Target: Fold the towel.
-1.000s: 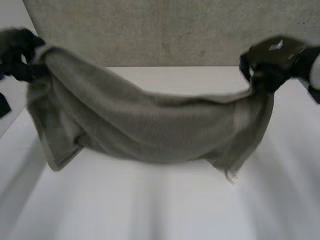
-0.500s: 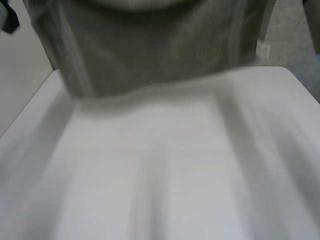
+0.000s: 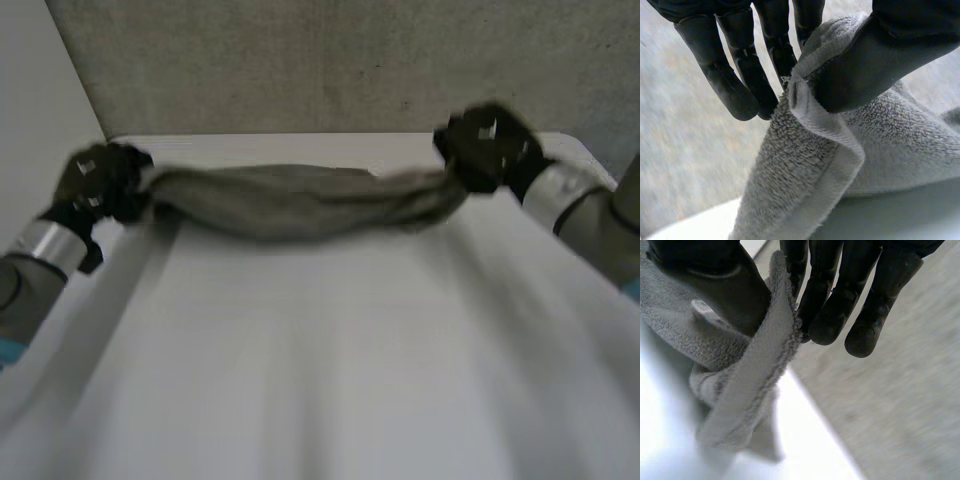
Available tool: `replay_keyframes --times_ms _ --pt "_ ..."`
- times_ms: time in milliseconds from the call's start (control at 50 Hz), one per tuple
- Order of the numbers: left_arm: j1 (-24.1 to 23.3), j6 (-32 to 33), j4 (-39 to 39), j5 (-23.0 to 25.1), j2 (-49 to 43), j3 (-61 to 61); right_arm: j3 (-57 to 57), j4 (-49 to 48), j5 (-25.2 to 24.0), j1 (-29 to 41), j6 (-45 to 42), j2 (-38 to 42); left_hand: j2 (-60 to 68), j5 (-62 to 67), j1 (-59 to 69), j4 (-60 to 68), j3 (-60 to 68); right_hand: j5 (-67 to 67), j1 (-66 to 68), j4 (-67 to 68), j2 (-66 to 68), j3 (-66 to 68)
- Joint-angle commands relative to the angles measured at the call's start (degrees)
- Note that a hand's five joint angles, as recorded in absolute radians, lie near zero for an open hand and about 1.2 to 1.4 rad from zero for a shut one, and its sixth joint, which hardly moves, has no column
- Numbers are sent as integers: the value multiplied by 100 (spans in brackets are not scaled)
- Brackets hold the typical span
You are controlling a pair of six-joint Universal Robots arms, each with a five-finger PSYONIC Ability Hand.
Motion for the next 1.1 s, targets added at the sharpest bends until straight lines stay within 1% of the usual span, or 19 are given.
replay_keyframes --times_ms 20,60,160,240,340,360,380,400,440,460,500,560,760,860,920,960,980,1020,1100 --pt "451 575 41 651 52 -801 1061 -51 -388 -264 -292 62 -335 -1377 176 -629 -843 350 498 380 468 412" --pt "565 575 -3 748 236 -933 1175 -25 -335 -299 -318 -8 -335 -1377 176 -629 -843 350 498 380 468 412" --pt "733 549 -153 924 869 -1241 1622 519 -282 -325 -169 -797 -335 -1377 176 -629 -843 350 498 380 468 412" --pt "733 523 -144 925 1125 -1531 1861 687 -265 -299 95 -949 -335 -1377 176 -629 -843 350 498 380 468 412" --pt "768 593 -135 916 1117 -1830 2080 696 -45 -255 359 -931 -335 -1377 176 -629 -843 350 498 380 468 412" --pt "768 593 -135 916 1117 -1831 2124 670 77 -247 350 -922 -335 -1377 176 -629 -843 -43 105 -13 74 18" --pt "768 602 -127 924 1082 -1918 2142 609 226 -229 333 -896 -899 -1941 -388 -1193 -1407 -813 -665 -783 -696 -752" --pt "760 610 -127 925 1064 -1962 2142 608 227 -229 332 -896 -1621 -2663 -1110 -1914 -2129 -821 -673 -791 -704 -760" --pt "760 610 -127 925 1047 -1971 2229 328 542 -159 324 -870 -2044 -3086 -1533 -2338 -2552 -1509 -1361 -1479 -1392 -1447" --pt "751 610 -127 916 1038 -1963 2230 327 544 -159 324 -870 -2381 -3423 -1870 -2675 -2889 -1511 -1363 -1481 -1393 -1449" --pt "751 602 -118 916 1038 -1954 2291 160 685 -123 297 -878 -2684 -3727 -2174 -2978 -3193 -1595 -1447 -1565 -1478 -1533" --pt "742 610 -118 889 1029 -1901 2458 -147 895 -88 166 -878 -2755 -3797 -2244 -3049 -3263 -2649 -2501 -2620 -2532 -2588" --pt "795 602 -171 872 1073 -1866 2784 -517 1115 175 -397 -887 -2906 -3948 -2395 -3200 -3414 -2789 -2641 -2759 -2672 -2728" --pt "698 628 -311 863 1178 -1919 2976 -718 1474 526 -415 -887 -3529 -4571 -3018 -3822 -4037 -2806 -2658 -2776 -2689 -2744" --pt "672 804 -557 854 1363 -1963 3003 -781 1616 641 -406 -896 -4050 -5092 -3539 -4344 -4558 -2823 -2675 -2793 -2705 -2761" --pt "619 1092 -916 846 1459 -1971 3030 -912 1948 877 -406 -905 -4352 -5394 -3841 -4646 -4860 -2856 -2708 -2826 -2739 -2795" --pt "619 1094 -918 845 1460 -1971 3030 -912 1950 879 -406 -905 -4353 -5395 -3842 -4647 -4861 -2857 -2708 -2827 -2739 -2795" --pt "575 1287 -1093 837 1495 -1971 2986 -1026 2239 1080 -415 -879 -4471 -5513 -3960 -4764 -4979 -2823 -2675 -2793 -2706 -2762" --pt "347 1953 -1400 688 1477 -1954 2933 -1158 2398 1168 -458 -712 -4689 -5731 -4178 -4982 -5197 -2538 -2390 -2508 -2421 -2477"
